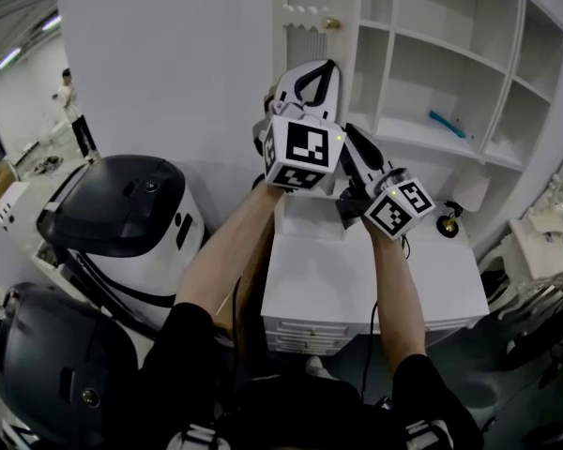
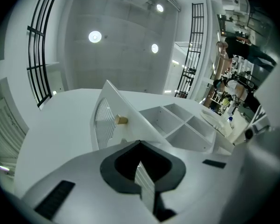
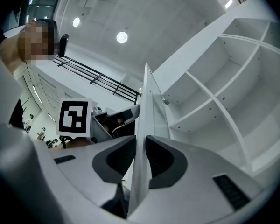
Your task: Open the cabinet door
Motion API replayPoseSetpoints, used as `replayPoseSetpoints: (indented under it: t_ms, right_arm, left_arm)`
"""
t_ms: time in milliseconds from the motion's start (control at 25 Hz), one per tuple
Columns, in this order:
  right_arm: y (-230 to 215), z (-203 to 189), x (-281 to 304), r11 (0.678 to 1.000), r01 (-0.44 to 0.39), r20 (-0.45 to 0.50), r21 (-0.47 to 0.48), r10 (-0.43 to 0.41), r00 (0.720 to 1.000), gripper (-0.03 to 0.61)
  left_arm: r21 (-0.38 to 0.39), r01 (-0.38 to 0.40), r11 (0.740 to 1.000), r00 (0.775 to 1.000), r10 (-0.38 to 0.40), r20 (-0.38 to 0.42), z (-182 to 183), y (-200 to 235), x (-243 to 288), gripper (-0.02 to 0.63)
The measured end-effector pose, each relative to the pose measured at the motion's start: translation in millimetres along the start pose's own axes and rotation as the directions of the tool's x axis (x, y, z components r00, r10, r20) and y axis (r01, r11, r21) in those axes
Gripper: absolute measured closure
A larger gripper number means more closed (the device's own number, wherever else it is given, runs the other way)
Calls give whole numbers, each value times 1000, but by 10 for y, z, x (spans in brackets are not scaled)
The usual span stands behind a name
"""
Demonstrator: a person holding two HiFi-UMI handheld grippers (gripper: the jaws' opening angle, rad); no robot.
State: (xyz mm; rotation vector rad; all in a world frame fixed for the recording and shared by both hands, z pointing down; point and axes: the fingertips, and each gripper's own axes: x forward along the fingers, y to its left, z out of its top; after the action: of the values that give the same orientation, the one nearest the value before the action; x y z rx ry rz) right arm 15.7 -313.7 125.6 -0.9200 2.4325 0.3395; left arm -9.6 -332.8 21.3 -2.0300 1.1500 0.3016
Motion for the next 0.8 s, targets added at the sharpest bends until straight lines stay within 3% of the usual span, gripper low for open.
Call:
replayPoseSetpoints:
  t_ms: [320, 480, 800]
  right_arm:
    - [395, -137, 251, 999, -44, -16, 12, 44, 999, 492]
    - [547, -194, 357, 997, -59, 1, 42, 59, 998, 495]
    - [786, -369, 513, 993, -76, 15, 95, 75, 997, 517]
  left_arm:
    - [-67, -42, 997, 999, 41, -8, -154, 291, -389, 604]
    - [-48, -75, 996, 997, 75, -5, -229, 399, -581, 604]
    - [-93, -95, 991, 995, 91, -49, -445, 566, -935, 604]
